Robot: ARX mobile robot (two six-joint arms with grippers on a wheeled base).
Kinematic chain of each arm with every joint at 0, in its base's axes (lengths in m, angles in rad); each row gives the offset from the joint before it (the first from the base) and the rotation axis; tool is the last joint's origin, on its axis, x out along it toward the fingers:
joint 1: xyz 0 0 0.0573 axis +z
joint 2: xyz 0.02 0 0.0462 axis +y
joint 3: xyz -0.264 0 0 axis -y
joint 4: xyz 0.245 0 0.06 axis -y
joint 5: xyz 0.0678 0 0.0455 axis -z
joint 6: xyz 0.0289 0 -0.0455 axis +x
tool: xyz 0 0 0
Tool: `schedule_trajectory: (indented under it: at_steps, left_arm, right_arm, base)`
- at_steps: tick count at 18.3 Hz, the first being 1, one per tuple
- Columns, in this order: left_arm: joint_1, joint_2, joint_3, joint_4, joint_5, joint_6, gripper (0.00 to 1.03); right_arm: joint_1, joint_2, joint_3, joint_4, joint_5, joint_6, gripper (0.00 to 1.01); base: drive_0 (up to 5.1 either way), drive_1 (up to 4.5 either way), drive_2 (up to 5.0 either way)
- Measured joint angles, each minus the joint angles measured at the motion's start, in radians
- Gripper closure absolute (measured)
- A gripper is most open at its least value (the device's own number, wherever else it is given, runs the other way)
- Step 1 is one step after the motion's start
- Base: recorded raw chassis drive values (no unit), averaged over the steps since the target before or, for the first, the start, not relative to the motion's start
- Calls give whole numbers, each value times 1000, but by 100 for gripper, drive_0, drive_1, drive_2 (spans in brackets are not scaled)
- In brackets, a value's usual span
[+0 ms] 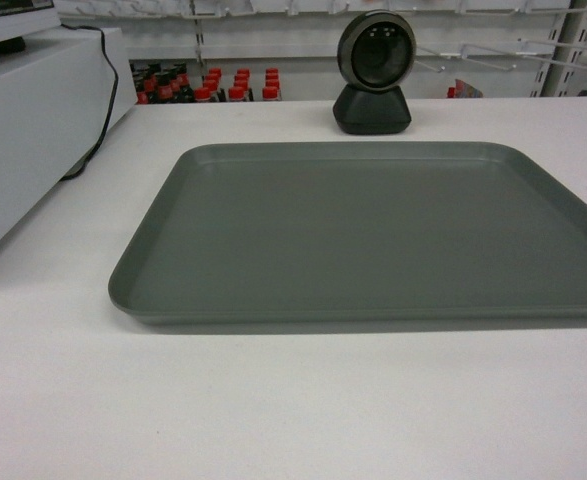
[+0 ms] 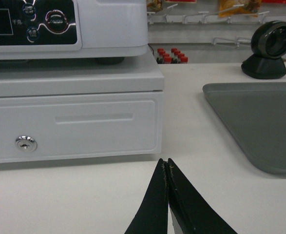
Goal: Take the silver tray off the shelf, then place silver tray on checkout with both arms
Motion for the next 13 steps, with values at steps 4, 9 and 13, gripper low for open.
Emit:
schedule_trajectory:
  at_steps: [4, 9, 13]
  left_arm:
    - [0, 0, 0, 5, 1, -1, 100]
    - [0, 0, 0, 5, 0, 0, 52]
    - [0, 0, 0, 5, 0, 0, 12]
  right_arm:
    - [0, -2, -3, -16, -1, 0, 99]
    - [0, -2, -3, -14, -1, 0, 61]
    - [0, -2, -3, -14, -1, 0, 21]
  base:
    - [0, 0, 0]
    - [0, 0, 0]
    - [0, 0, 0]
